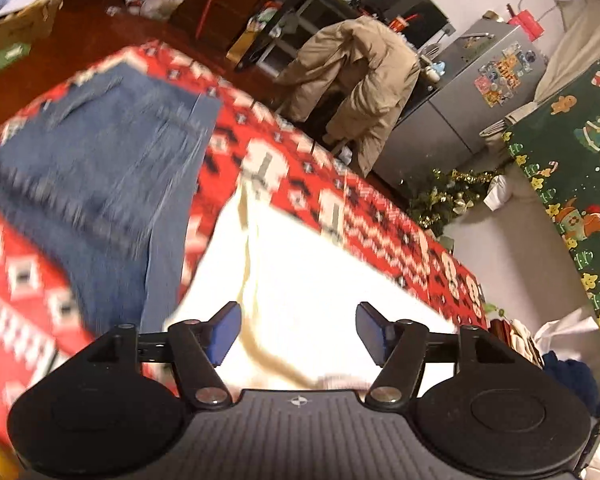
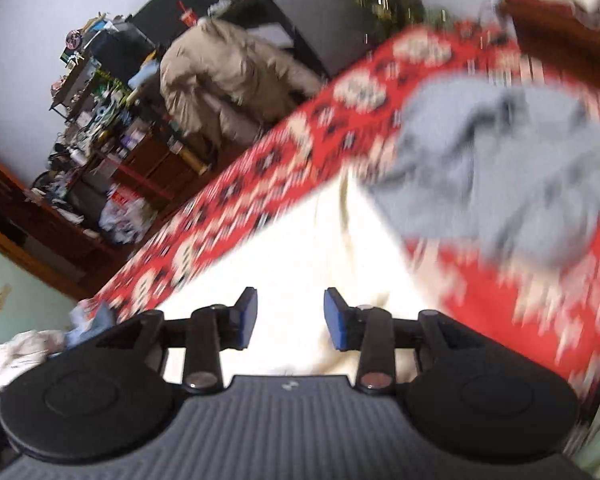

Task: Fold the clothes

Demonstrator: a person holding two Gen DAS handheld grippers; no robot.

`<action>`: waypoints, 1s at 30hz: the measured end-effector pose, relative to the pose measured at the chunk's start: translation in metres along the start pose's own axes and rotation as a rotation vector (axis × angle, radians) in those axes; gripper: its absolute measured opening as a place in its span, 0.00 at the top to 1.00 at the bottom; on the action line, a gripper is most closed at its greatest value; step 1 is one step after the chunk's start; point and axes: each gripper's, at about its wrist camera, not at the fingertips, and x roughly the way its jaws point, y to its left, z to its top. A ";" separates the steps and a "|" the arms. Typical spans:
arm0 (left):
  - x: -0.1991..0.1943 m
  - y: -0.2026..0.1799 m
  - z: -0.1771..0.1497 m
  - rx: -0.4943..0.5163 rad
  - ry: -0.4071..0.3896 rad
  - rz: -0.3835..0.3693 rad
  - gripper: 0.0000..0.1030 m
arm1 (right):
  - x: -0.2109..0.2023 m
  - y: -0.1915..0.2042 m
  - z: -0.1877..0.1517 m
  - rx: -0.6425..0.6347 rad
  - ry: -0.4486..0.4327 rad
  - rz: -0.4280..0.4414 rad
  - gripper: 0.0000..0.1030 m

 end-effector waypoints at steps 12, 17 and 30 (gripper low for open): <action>0.050 0.020 -0.028 -0.176 0.066 -0.122 0.44 | 0.033 -0.034 -0.035 0.194 0.035 0.056 0.60; 0.073 0.020 -0.033 -0.185 0.110 -0.084 0.53 | 0.049 -0.041 -0.032 0.223 0.045 0.046 0.60; 0.060 0.015 -0.031 -0.166 0.061 -0.088 0.95 | 0.035 -0.024 -0.027 0.127 -0.011 0.058 0.96</action>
